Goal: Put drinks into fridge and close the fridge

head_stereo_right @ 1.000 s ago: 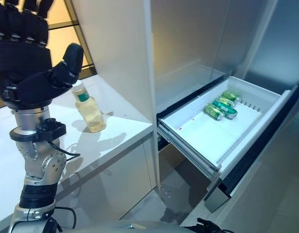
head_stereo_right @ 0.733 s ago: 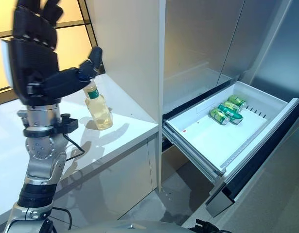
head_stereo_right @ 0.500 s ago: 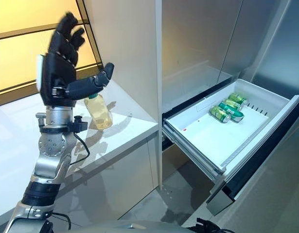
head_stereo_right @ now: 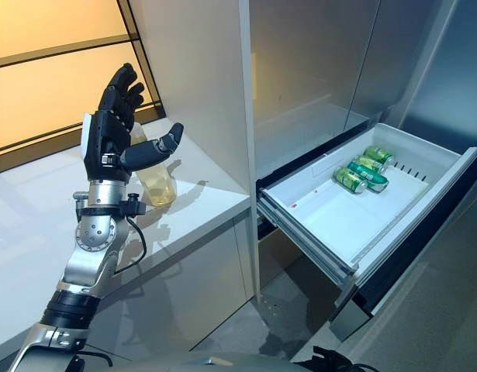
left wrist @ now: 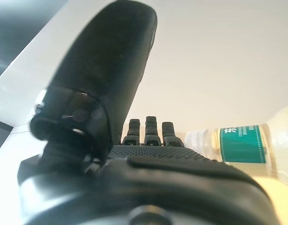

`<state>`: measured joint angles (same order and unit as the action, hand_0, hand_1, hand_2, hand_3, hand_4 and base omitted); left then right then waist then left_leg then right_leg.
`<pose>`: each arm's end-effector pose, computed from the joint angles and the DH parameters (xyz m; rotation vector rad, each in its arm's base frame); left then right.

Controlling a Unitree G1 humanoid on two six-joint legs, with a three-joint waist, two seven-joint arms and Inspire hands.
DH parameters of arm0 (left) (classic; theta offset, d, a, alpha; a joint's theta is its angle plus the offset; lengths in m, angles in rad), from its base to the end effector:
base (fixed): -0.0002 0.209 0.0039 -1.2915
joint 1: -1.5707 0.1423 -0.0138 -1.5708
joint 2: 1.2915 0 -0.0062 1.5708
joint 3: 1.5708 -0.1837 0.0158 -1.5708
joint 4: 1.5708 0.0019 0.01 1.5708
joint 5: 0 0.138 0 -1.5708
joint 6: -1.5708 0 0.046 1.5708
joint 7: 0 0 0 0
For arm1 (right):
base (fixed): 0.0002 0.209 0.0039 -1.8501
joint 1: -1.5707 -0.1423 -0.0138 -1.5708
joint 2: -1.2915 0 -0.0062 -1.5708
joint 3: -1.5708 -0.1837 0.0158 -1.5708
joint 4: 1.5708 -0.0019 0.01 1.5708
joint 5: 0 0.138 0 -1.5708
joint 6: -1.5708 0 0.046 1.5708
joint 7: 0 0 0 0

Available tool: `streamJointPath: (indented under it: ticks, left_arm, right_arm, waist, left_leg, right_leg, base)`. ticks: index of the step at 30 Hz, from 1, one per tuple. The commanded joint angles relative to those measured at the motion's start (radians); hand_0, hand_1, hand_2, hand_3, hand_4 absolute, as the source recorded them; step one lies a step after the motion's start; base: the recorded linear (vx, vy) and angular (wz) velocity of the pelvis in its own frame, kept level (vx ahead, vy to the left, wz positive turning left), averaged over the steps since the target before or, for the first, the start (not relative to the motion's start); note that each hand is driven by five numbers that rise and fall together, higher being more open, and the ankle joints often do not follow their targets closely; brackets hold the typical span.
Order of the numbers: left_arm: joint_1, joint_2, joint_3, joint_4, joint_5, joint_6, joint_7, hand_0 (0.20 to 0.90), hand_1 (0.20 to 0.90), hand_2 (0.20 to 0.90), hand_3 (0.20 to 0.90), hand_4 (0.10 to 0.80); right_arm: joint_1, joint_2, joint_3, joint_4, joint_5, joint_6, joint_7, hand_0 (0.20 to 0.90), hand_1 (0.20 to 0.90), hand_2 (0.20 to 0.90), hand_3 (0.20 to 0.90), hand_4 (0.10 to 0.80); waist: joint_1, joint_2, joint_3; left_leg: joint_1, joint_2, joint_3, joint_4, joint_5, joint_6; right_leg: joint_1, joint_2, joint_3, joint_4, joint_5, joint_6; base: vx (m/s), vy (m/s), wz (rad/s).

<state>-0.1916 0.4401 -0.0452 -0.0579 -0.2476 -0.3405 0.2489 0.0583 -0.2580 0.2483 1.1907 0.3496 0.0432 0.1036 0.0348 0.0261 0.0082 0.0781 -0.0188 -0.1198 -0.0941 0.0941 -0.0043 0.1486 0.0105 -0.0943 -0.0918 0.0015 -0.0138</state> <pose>0.2311 0.2037 0.1231 0.1063 -0.5846 0.1111 0.0532 -0.2229 -0.1182 0.0078 1.2942 -0.0723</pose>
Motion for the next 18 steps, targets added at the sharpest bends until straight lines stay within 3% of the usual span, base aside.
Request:
streamJointPath:
  ticks: [1,13,18]
  left_arm:
    - [-0.042,0.005,0.047,0.056,0.009,-0.070,0.020,0.900,0.900,0.900,0.900,0.800]
    - [-0.064,-0.005,0.063,-0.114,0.013,-0.254,-0.036,0.900,0.900,0.900,0.900,0.800]
    - [-0.074,-0.010,0.072,-0.145,0.069,-0.237,0.052,0.900,0.900,0.900,0.900,0.800]
  right_arm:
    - [-0.050,0.068,0.002,0.027,-0.029,-0.022,0.029,0.900,0.900,0.900,0.900,0.800]
    - [-0.051,0.073,-0.002,0.055,-0.039,-0.040,0.032,0.900,0.900,0.900,0.900,0.800]
    - [-0.051,0.078,-0.001,0.059,-0.041,-0.045,0.028,0.900,0.900,0.900,0.900,0.800]
  waist:
    - [0.001,-0.035,-0.006]
    - [0.001,-0.034,-0.006]
    - [-0.001,-0.033,-0.007]
  left_leg:
    - [0.052,-0.037,0.059,0.007,-0.106,0.047]
    - [0.056,-0.036,0.059,0.007,-0.110,0.046]
    - [0.056,-0.036,0.056,0.007,-0.112,0.044]
  right_leg:
    - [0.001,-0.019,0.009,0.012,0.015,0.022]
    - [0.006,-0.021,0.012,0.011,0.012,0.023]
    - [0.006,-0.020,0.013,0.011,0.012,0.023]
  base:
    - [0.000,0.000,0.00]
    - [0.000,0.000,0.00]
    - [0.000,0.000,0.00]
